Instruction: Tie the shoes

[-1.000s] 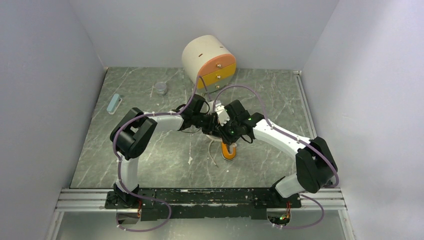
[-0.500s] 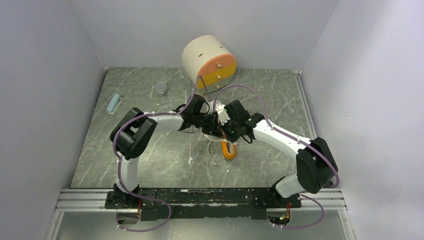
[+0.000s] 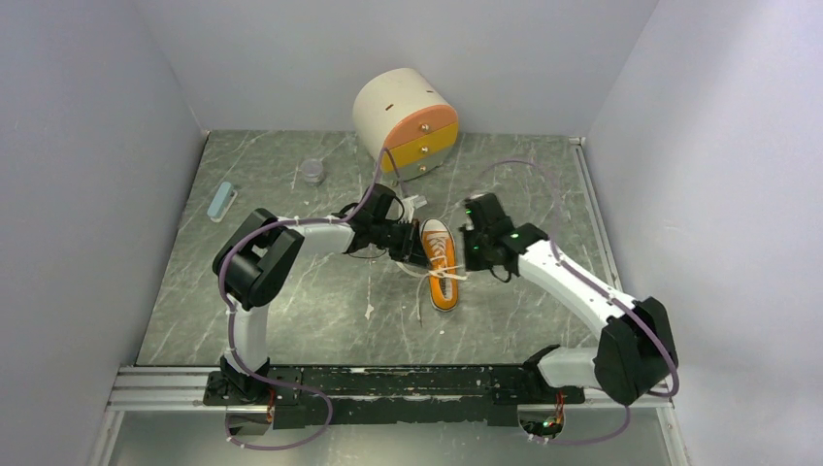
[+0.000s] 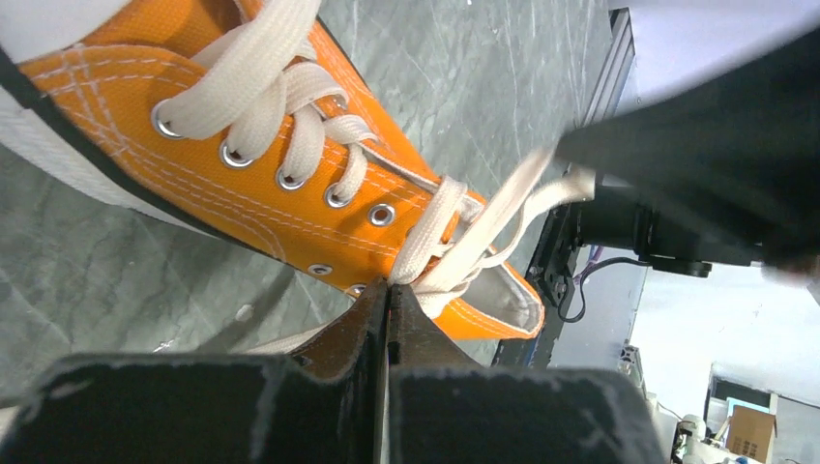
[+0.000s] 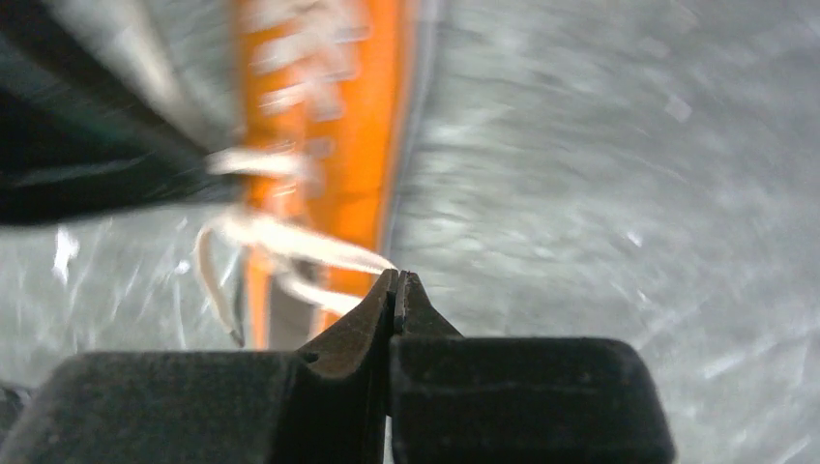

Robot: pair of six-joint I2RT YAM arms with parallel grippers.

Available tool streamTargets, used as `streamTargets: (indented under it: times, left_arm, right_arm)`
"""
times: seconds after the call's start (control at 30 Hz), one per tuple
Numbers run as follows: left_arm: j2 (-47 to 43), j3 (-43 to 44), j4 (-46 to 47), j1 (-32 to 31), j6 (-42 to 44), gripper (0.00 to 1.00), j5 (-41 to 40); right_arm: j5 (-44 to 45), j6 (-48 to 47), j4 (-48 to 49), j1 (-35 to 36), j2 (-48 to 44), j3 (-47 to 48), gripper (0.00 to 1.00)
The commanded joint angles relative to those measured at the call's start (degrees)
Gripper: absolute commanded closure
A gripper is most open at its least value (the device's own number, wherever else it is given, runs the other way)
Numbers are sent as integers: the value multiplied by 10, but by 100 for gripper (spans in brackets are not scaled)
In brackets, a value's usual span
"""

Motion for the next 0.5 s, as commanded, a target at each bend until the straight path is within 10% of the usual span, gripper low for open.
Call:
streamTargets:
  times: [0.0,0.17,0.27,0.47]
  left_arm:
    - [-20,-8,1,9,12,95,15]
    - [-16,-2,-9,10,19,95,17]
    - [-16,-6,1,10,13,95,26]
    - [-20,-2,-9,10,22,95,35]
  right_arm:
    - [30,252,-75,-127,-57,-57,100]
    - [-40,346,6,-147,-140,-156,88]
    - [-63,211,38,-146,-136,-126,63]
    - [-208,-46,81,-138,-123,-82,53]
